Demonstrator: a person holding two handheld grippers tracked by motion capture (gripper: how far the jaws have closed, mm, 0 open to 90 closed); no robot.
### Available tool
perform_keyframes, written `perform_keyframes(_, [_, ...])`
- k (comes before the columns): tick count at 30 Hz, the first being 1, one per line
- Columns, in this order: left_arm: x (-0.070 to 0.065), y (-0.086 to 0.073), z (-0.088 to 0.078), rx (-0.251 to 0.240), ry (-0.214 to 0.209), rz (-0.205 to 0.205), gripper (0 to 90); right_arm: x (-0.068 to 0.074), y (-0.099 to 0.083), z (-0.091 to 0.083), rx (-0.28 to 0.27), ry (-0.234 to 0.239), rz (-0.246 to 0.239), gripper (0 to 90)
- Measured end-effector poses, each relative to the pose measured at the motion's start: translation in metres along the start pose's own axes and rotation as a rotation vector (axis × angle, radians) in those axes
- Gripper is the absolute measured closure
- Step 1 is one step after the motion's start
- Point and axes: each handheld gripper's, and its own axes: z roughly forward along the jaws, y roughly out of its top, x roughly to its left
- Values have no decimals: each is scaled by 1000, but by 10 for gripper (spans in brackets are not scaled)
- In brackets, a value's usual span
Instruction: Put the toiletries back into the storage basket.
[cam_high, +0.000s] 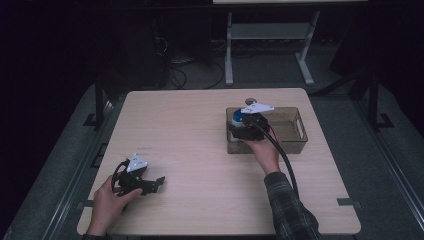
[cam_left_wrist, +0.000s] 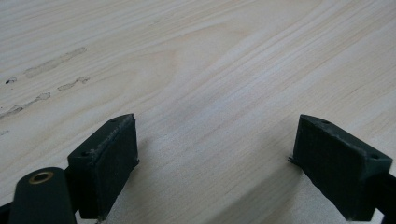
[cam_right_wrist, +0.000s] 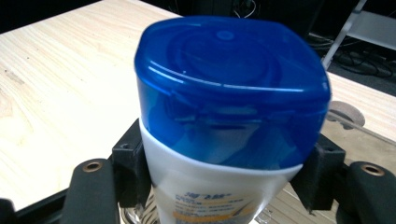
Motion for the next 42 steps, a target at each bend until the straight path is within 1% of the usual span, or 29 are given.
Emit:
perform_keyframes(8, [0,0,0,0,0,0,127,4,-1,2,2,13,-13,328])
perform_keyframes(19, [0,0,0,0,0,0,127,7,0,2,10,13,-33,325])
perform_keyframes(21, [0,0,0,0,0,0,127,7,0,2,16,19,-42,320])
perform_keyframes(24, [0,0,0,0,0,0,127,7,0,2,21,28,-39,308])
perform_keyframes(25, [0,0,0,0,0,0,127,7,0,3,26,33,-33,275])
perform_keyframes(26, [0,0,0,0,0,0,127,7,0,3,26,33,-33,275])
perform_keyframes(27, [0,0,0,0,0,0,127,5,0,2,23,35,-15,234])
perform_keyframes(28, [0,0,0,0,0,0,127,5,0,2,23,35,-15,234])
perform_keyframes(29, [0,0,0,0,0,0,127,3,0,2,18,34,-5,190])
perform_keyframes(30, [0,0,0,0,0,0,127,3,0,1,19,35,0,172])
perform_keyframes(32, [0,0,0,0,0,0,127,2,0,1,16,49,15,131])
perform_keyframes(33, [0,0,0,0,0,0,127,2,0,1,16,49,15,131])
perform_keyframes(34, [0,0,0,0,0,0,127,0,-1,0,17,70,35,93])
perform_keyframes(36, [0,0,0,-3,0,-3,127,-2,-1,-1,15,77,54,39])
perform_keyframes(37, [0,0,0,-3,0,-3,127,-3,-1,-2,15,79,62,22])
perform_keyframes(39, [0,0,0,-3,0,-3,127,-4,-1,-4,12,74,68,18])
perform_keyframes(42, [0,0,0,-2,1,-3,127,-5,-1,-6,20,69,69,0])
